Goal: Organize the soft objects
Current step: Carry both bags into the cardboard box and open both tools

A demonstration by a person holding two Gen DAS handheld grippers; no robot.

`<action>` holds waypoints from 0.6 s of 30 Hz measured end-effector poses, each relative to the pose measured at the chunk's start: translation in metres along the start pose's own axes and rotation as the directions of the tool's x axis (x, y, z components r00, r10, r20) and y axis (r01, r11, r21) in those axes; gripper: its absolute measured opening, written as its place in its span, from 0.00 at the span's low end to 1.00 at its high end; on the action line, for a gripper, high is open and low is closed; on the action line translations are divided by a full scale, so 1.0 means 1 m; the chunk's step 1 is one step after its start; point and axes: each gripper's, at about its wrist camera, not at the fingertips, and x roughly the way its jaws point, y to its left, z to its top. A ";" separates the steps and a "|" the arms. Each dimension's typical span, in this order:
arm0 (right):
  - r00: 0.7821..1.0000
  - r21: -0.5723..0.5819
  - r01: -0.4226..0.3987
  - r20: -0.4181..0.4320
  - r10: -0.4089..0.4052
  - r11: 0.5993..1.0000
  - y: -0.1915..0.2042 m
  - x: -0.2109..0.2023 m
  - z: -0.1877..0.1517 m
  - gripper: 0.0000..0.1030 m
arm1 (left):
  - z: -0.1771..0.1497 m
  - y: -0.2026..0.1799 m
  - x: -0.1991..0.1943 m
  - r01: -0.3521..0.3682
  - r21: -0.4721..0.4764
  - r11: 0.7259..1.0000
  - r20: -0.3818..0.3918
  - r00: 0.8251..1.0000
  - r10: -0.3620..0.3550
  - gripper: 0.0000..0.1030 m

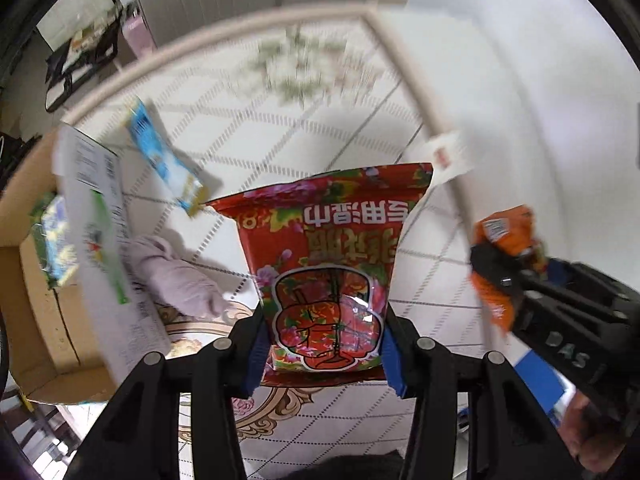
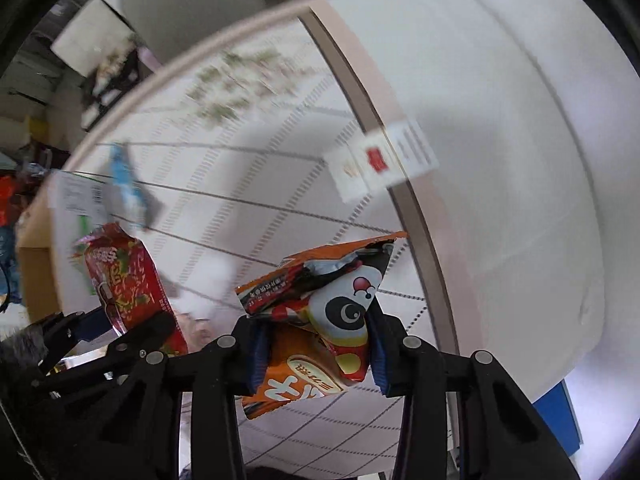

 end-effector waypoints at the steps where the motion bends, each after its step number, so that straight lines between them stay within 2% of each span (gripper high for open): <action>1: 1.000 -0.014 -0.015 0.017 0.016 1.000 0.006 -0.013 -0.002 0.41 | -0.001 0.009 -0.016 0.010 -0.004 1.000 0.028 1.000 -0.010 0.43; 3: 0.998 -0.046 -0.047 0.041 0.049 0.998 0.025 -0.034 -0.006 0.41 | -0.007 0.032 -0.050 0.027 -0.016 1.000 0.080 0.996 -0.026 0.43; 6: 0.992 -0.118 -0.105 0.059 0.113 0.987 0.078 -0.058 -0.018 0.41 | -0.020 0.073 -0.091 0.028 -0.036 0.999 0.138 0.990 -0.023 0.43; 11: 0.981 -0.229 -0.171 0.049 0.187 0.958 0.173 -0.070 -0.036 0.41 | -0.045 0.156 -0.141 -0.008 -0.118 0.993 0.191 0.981 0.031 0.43; 15: 0.978 -0.293 -0.199 0.007 0.210 0.935 0.244 -0.054 -0.048 0.41 | -0.058 0.226 -0.140 -0.041 -0.202 0.978 0.183 0.980 0.079 0.43; 18: 0.982 -0.335 -0.184 -0.026 0.186 0.924 0.291 -0.036 -0.053 0.41 | -0.065 0.289 -0.132 -0.064 -0.276 0.959 0.144 0.984 0.107 0.43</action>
